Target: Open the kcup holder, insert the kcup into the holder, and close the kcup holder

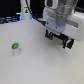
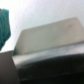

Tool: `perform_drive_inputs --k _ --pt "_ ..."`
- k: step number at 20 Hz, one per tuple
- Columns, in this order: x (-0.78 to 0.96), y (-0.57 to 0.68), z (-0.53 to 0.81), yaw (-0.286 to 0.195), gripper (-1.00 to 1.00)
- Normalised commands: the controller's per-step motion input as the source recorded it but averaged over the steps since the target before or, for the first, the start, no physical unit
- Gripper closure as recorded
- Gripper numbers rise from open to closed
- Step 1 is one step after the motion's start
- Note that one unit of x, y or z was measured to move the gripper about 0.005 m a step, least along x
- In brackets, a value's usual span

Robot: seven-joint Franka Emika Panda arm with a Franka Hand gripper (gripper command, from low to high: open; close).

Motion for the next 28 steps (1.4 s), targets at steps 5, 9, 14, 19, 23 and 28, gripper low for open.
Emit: perform_drive_inputs --k 5,9,14,19,23,28 --pt "-0.07 -0.57 0.28 -0.226 -1.00" --pt "-0.11 -0.55 0.22 -0.237 -1.00" --pt "-0.26 -0.45 0.08 -0.254 -1.00" --pt "-0.30 -0.47 0.03 -0.255 -1.00" --pt "-0.34 -0.50 0.01 -0.244 -1.00" --pt "-0.33 -0.51 0.01 -0.245 -1.00"
